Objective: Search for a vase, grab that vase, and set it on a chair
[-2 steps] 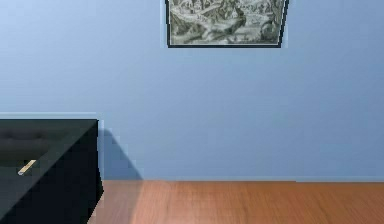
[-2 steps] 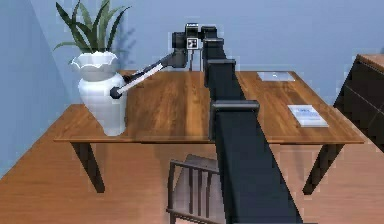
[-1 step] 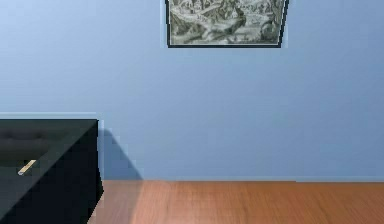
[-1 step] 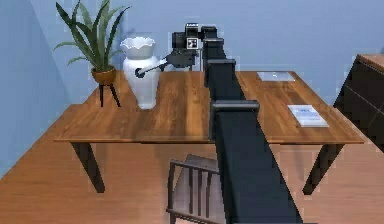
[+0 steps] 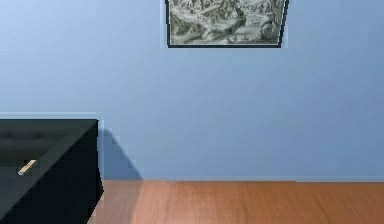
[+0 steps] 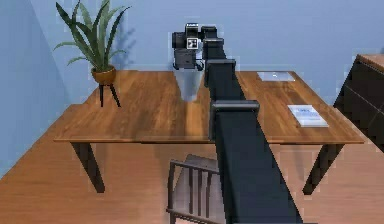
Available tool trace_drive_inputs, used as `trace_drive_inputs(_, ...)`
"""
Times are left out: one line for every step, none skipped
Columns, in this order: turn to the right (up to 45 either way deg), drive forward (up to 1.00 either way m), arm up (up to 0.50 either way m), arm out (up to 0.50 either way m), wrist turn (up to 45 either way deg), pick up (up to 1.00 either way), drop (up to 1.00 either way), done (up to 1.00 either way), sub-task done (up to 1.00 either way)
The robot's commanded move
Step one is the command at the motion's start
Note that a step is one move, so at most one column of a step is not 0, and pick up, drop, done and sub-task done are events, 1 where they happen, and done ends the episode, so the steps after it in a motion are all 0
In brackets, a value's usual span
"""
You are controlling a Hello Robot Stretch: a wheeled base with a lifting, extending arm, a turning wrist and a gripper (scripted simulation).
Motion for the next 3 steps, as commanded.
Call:
trace_drive_inputs(0.0, 0.00, 0.00, 0.00, 21.0, 0.00, 0.00, 0.00, 0.00)
trace_drive_inputs(0.0, 0.00, -0.42, 0.00, 0.0, 0.00, 0.00, 0.00, 0.00)
trace_drive_inputs(0.0, 0.00, -0.50, 0.00, 0.0, 0.00, 0.00, 0.00, 0.00)
